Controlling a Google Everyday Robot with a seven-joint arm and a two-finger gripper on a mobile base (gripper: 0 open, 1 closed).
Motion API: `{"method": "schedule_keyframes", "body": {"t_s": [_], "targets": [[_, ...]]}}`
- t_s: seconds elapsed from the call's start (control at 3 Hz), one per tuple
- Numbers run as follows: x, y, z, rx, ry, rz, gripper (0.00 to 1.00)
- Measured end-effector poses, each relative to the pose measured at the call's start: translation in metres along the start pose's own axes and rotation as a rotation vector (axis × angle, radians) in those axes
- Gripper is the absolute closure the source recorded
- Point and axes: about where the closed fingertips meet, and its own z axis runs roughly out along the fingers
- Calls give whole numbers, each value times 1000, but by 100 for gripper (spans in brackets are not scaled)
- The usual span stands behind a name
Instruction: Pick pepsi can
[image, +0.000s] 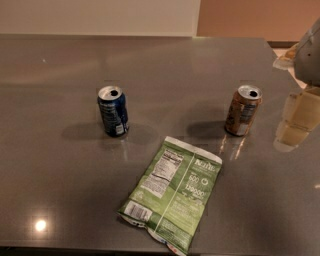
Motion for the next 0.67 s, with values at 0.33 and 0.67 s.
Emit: {"method": "schedule_keyframes", "body": {"t_s": [0.33,0.67], "targets": [[-2,-1,0,1,-6,-2,0],[-6,-3,-1,4,-19,-7,0]]}}
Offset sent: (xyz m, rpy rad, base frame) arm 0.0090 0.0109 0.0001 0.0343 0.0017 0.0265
